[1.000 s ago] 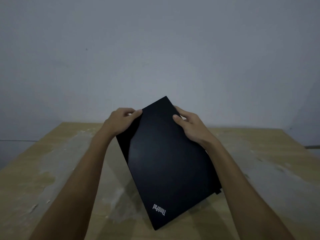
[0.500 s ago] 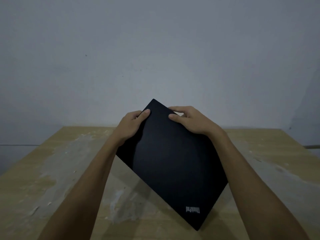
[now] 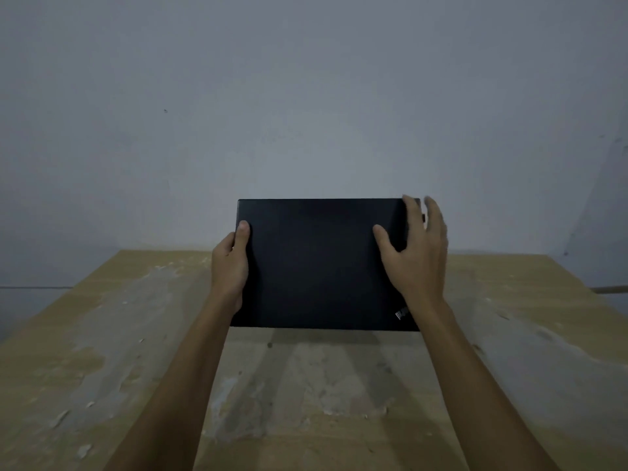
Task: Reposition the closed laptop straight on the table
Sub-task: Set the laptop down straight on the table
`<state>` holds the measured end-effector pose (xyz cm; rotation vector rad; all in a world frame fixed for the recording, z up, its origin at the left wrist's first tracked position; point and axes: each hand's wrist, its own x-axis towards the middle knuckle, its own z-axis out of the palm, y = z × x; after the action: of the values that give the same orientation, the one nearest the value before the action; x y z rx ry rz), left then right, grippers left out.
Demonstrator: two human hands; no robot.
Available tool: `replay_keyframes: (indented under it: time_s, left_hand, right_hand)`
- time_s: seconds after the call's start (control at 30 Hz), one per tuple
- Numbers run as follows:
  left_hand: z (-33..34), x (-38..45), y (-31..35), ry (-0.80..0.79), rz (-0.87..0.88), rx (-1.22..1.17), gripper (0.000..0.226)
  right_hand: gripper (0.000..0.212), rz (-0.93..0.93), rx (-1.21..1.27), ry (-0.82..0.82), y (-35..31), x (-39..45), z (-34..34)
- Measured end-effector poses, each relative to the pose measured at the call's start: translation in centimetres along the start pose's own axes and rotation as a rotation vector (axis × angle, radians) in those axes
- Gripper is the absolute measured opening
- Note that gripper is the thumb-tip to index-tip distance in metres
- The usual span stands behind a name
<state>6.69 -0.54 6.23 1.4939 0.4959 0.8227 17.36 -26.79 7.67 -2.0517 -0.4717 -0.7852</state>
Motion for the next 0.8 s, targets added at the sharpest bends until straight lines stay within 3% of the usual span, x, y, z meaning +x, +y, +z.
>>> replay_keyframes:
  time_s: [0.1, 0.27, 0.43, 0.57, 0.8]
  left_hand:
    - [0.0, -0.4, -0.9, 0.029, -0.037, -0.03, 0.039]
    - [0.5, -1.5, -2.9, 0.028, -0.077, -0.027, 0.04]
    - [0.2, -1.8, -4.8, -0.1, 0.039, 0.121, 0.027]
    - [-0.1, -1.8, -6.3, -0.217, 0.132, 0.231, 0.038]
    - [0.5, -1.6, -8.7, -0.175, 0.099, 0.249, 0.038]
  right_hand:
    - [0.08, 0.168, 0.181, -0.102, 1.2, -0.5, -0.1]
    - [0.073, 0.25, 0.308, -0.219, 2.8, -1.5, -0.1]
    - [0.07, 0.328, 0.343, -0.252, 4.9, -2.8, 0.7]
    - [0.068, 0.36, 0.304, -0.292, 6.2, -2.7, 1.1]
    - [0.066, 0.402, 0.274, -0.338, 8.1, -3.2, 2.5]
